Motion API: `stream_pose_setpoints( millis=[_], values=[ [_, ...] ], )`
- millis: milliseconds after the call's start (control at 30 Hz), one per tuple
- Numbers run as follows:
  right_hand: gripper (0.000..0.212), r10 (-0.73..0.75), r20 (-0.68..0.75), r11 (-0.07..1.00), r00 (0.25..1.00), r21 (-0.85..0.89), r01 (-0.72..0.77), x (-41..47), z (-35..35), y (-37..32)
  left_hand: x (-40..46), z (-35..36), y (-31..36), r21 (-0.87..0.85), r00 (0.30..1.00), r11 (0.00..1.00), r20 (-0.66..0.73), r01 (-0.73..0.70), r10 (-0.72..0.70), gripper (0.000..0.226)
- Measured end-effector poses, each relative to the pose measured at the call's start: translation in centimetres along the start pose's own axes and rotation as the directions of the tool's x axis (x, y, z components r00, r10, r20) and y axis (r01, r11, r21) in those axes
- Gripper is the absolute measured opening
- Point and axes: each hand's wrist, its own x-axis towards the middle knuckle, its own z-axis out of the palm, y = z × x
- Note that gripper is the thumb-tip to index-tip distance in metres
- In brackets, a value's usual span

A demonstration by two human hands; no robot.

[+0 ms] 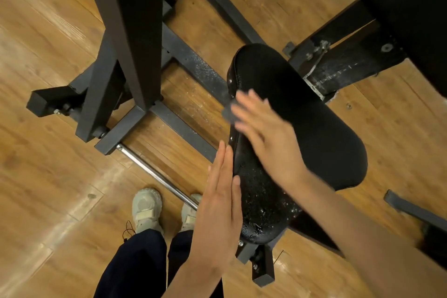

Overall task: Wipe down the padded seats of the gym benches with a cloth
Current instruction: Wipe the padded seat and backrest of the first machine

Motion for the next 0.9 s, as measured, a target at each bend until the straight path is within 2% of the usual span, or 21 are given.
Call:
stream_pose_setpoints(
  millis=[133, 233, 367, 433, 500, 567, 633, 800, 900],
  values=[
    [0.036, 0.173, -0.131, 0.985, 0.976, 0.019, -0.172, 5.4, 0.7, 0.9, -0.5, -0.3, -0.2, 0.001, 1.0, 1.0, 0.009, -0.005, 0.005, 0.052],
    [0.037, 0.177, -0.139, 0.983, 0.974, -0.016, -0.181, -0.6, 1.3, -1.4, -1.6, -0.4, -0.5, -0.043, 0.999, 0.999, 0.032, 0.007, -0.006, 0.053],
    [0.041, 0.139, -0.052, 0.99, 0.989, 0.036, -0.137, -9.7, 1.0, -4.5, -2.8, -0.3, -0.8, -0.083, 1.0, 0.996, 0.019, 0.026, -0.025, 0.05],
    [0.041, 0.116, -0.039, 0.992, 0.993, -0.037, -0.117, -8.6, 0.6, -3.8, -2.9, -0.4, -0.7, -0.086, 0.999, 0.996, 0.019, 0.028, -0.026, 0.05],
    [0.04, 0.166, -0.104, 0.981, 0.981, -0.084, -0.175, -4.7, 1.0, -2.4, -2.8, -0.4, -0.8, -0.087, 1.0, 0.996, 0.025, 0.011, -0.008, 0.052],
    [0.04, 0.3, -0.178, 0.952, 0.937, 0.0, -0.305, -1.6, 1.3, -1.9, -2.8, -0.5, -1.1, -0.071, 0.999, 0.997, 0.036, -0.004, 0.007, 0.052],
    [0.043, 0.35, -0.199, 0.937, 0.915, 0.076, -0.342, -2.5, 1.7, -2.8, -2.8, -0.6, -1.3, -0.064, 0.999, 0.998, 0.049, -0.019, 0.022, 0.053],
    [0.041, 0.317, -0.156, 0.948, 0.935, 0.082, -0.308, -12.4, 2.1, -7.0, -2.8, -0.7, -2.0, -0.04, 0.996, 0.997, 0.056, -0.067, 0.069, 0.054],
    [0.038, 0.319, -0.192, 0.945, 0.928, -0.011, -0.327, -8.7, 1.6, -4.5, -2.7, -0.9, -2.0, -0.005, 0.994, 0.996, 0.065, -0.088, 0.088, 0.055]
  ],
)
